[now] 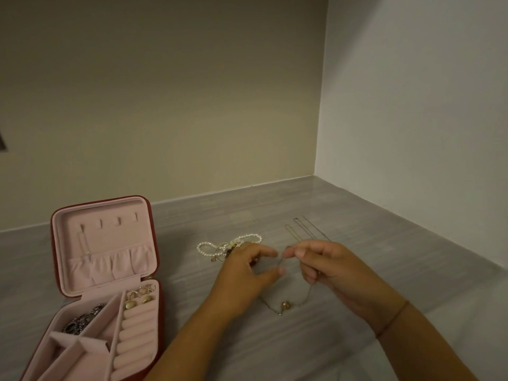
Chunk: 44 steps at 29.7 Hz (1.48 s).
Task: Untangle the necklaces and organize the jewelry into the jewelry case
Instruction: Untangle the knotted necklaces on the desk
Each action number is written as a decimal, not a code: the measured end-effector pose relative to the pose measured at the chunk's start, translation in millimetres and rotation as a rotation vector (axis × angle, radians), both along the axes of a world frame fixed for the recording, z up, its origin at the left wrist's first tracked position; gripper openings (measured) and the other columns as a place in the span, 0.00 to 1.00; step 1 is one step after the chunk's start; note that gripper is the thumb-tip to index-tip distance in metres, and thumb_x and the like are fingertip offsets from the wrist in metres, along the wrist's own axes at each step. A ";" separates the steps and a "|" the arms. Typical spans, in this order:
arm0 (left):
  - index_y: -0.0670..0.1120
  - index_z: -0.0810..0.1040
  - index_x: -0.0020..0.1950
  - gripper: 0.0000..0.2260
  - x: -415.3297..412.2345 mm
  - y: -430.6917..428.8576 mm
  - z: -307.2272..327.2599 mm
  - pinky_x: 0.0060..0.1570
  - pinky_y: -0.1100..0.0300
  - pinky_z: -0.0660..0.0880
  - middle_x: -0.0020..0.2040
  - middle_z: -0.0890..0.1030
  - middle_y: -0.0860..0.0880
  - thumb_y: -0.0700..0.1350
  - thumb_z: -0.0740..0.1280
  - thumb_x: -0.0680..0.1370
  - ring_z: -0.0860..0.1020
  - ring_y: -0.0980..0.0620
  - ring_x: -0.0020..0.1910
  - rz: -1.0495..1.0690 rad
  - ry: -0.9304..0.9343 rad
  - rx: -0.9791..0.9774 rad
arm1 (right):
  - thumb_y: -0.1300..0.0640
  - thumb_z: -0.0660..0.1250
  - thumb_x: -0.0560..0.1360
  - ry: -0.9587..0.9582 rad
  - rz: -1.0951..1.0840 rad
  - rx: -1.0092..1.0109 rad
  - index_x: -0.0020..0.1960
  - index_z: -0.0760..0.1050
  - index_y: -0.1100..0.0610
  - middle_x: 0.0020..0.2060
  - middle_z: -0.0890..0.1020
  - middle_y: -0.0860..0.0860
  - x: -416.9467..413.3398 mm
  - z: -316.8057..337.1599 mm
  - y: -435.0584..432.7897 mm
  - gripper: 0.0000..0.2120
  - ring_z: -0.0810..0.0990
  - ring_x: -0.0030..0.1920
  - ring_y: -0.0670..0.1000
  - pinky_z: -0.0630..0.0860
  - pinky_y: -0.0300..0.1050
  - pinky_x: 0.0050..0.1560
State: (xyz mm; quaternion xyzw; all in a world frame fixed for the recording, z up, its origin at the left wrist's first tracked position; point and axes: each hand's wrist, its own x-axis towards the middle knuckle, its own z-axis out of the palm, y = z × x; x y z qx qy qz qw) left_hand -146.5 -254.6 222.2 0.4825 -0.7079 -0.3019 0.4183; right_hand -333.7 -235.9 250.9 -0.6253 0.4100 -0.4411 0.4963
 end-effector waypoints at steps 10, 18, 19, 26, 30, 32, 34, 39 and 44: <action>0.45 0.84 0.44 0.03 -12.3 -0.1 55.2 0.41 0.65 0.74 0.35 0.84 0.49 0.44 0.71 0.74 0.79 0.55 0.34 -0.063 0.335 0.069 | 0.60 0.61 0.78 -0.094 -0.086 -0.027 0.42 0.78 0.59 0.28 0.75 0.50 0.4 1.1 -1.6 0.10 0.74 0.32 0.47 0.73 0.38 0.39; 0.42 0.83 0.46 0.06 -18.7 -20.9 97.1 0.40 0.73 0.75 0.32 0.81 0.51 0.43 0.70 0.75 0.77 0.58 0.32 -0.031 0.318 -0.014 | 0.55 0.62 0.78 -0.042 -0.135 0.073 0.48 0.80 0.59 0.46 0.84 0.48 8.6 -38.8 1.6 0.10 0.80 0.52 0.47 0.75 0.47 0.54; 0.41 0.83 0.46 0.05 -20.0 -23.3 102.5 0.40 0.72 0.75 0.32 0.80 0.50 0.43 0.70 0.75 0.76 0.58 0.31 -0.029 0.300 -0.028 | 0.56 0.63 0.78 -0.056 -0.128 0.079 0.48 0.80 0.60 0.47 0.85 0.48 10.1 -40.5 0.8 0.10 0.81 0.53 0.46 0.76 0.45 0.55; 0.41 0.83 0.46 0.05 -20.3 -42.9 127.9 0.36 0.62 0.77 0.32 0.78 0.48 0.42 0.71 0.75 0.77 0.53 0.26 -0.027 0.147 -0.101 | 0.66 0.63 0.77 -0.146 -0.071 0.160 0.50 0.77 0.64 0.43 0.85 0.57 10.4 -39.2 -1.8 0.05 0.83 0.44 0.51 0.78 0.43 0.44; 0.43 0.83 0.43 0.03 -15.3 -60.8 135.0 0.36 0.64 0.77 0.32 0.79 0.48 0.42 0.72 0.74 0.78 0.54 0.28 0.021 0.116 -0.114 | 0.68 0.62 0.77 -0.144 -0.117 0.181 0.51 0.76 0.64 0.37 0.85 0.57 10.4 -39.4 -1.4 0.05 0.83 0.38 0.51 0.77 0.43 0.36; 0.43 0.83 0.42 0.03 -11.9 -71.9 134.7 0.36 0.64 0.77 0.31 0.80 0.48 0.42 0.73 0.73 0.78 0.55 0.27 0.061 0.080 -0.124 | 0.66 0.62 0.77 -0.114 -0.192 0.186 0.50 0.77 0.63 0.34 0.84 0.55 10.3 -39.7 0.5 0.05 0.81 0.34 0.49 0.76 0.42 0.32; 0.42 0.83 0.42 0.04 -7.1 -83.7 130.0 0.35 0.65 0.77 0.31 0.80 0.48 0.42 0.73 0.73 0.77 0.56 0.26 0.085 0.014 -0.106 | 0.63 0.63 0.77 -0.088 -0.267 0.195 0.47 0.79 0.60 0.33 0.84 0.55 9.3 -41.0 2.8 0.06 0.80 0.33 0.49 0.73 0.40 0.30; 0.43 0.84 0.41 0.03 13.2 -110.2 108.9 0.40 0.61 0.78 0.33 0.83 0.46 0.42 0.74 0.72 0.79 0.54 0.29 0.088 -0.103 0.023 | 0.56 0.68 0.74 0.158 -0.469 0.047 0.39 0.80 0.50 0.33 0.80 0.48 -2.5 -42.1 4.6 0.07 0.77 0.36 0.47 0.70 0.32 0.34; 0.44 0.84 0.44 0.03 30.2 -121.5 91.0 0.39 0.66 0.76 0.35 0.84 0.48 0.38 0.74 0.72 0.81 0.57 0.33 -0.029 -0.232 0.128 | 0.62 0.68 0.74 0.039 -0.558 0.029 0.40 0.81 0.56 0.25 0.80 0.52 -15.0 -39.2 1.8 0.06 0.77 0.27 0.46 0.71 0.32 0.26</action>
